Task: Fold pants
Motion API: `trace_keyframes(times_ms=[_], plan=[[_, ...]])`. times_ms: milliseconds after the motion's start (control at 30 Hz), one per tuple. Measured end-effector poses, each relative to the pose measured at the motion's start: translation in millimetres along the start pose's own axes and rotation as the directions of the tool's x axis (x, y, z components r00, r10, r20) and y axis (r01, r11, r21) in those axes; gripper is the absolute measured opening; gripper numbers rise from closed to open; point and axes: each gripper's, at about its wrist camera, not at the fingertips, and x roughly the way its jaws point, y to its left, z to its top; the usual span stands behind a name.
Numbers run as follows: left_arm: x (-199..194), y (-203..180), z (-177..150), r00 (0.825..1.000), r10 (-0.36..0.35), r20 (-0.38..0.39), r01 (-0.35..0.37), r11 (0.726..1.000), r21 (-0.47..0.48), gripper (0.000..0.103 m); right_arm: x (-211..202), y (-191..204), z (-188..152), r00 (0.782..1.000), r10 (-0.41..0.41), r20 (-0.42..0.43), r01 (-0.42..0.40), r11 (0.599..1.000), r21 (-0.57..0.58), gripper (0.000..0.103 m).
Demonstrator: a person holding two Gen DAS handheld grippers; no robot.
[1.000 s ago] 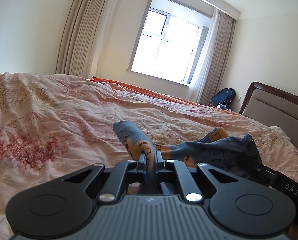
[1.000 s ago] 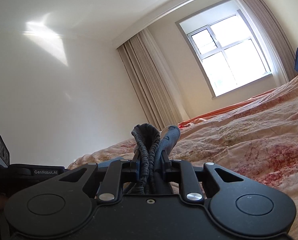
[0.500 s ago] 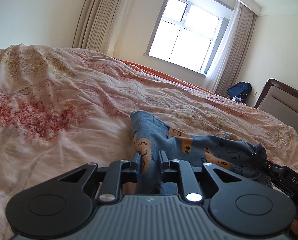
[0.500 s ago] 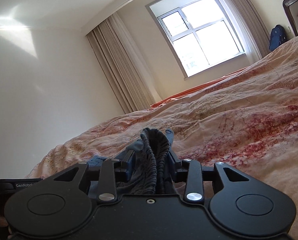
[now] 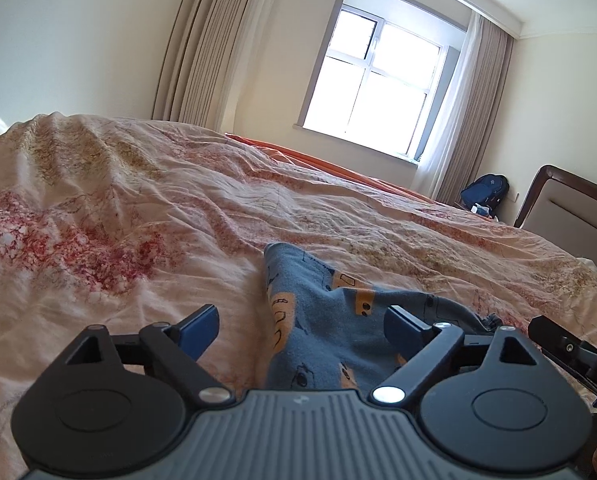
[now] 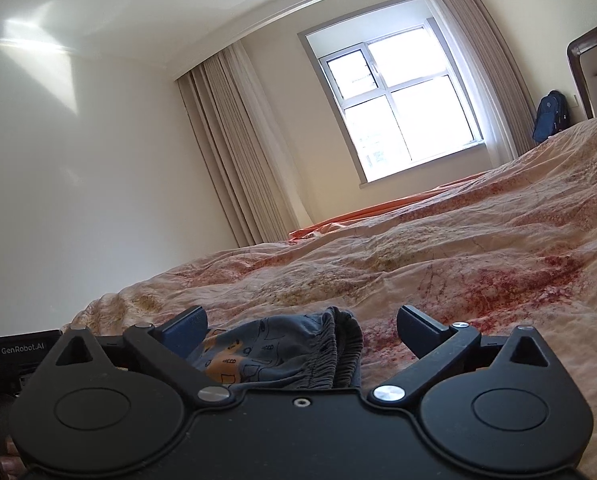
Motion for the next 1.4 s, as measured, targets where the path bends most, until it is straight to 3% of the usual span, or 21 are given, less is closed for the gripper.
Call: trace_keyframes(times_ms=[133,467,800,1100,1400], plan=[[-16.6,-4.1,1.2,1.000,0.004,0.026,-0.005,1.000,0.012,0.102,-16.4,6.8,4.8,1.000,-0.002,0.030,0.003,1.000,-0.029,0.102],[-72.8,-15.7,1.3,0.996,-0.011,0.094,0.005,0.998,0.066,0.103,-66.2,27.9,14.2,0.995,-0.009,0.100,0.018,0.996,-0.090,0.103],[-125.0,-19.3,-17.9,0.993,-0.020,0.113,0.011,0.996,0.085,0.103,-125.2,55.4,8.9,0.991,-0.014,0.130,0.037,0.983,-0.178,0.103],[-145.0,-11.1,-40.3,0.995,0.009,0.103,-0.018,0.996,0.082,0.103,-149.5,68.9,-7.3,0.995,-0.029,0.096,0.049,0.978,-0.203,0.103],[-135.1,1.3,-67.2,0.997,0.061,0.048,-0.065,0.994,0.085,0.103,-144.4,63.0,-32.2,0.998,-0.062,0.001,0.061,0.981,-0.186,0.103]])
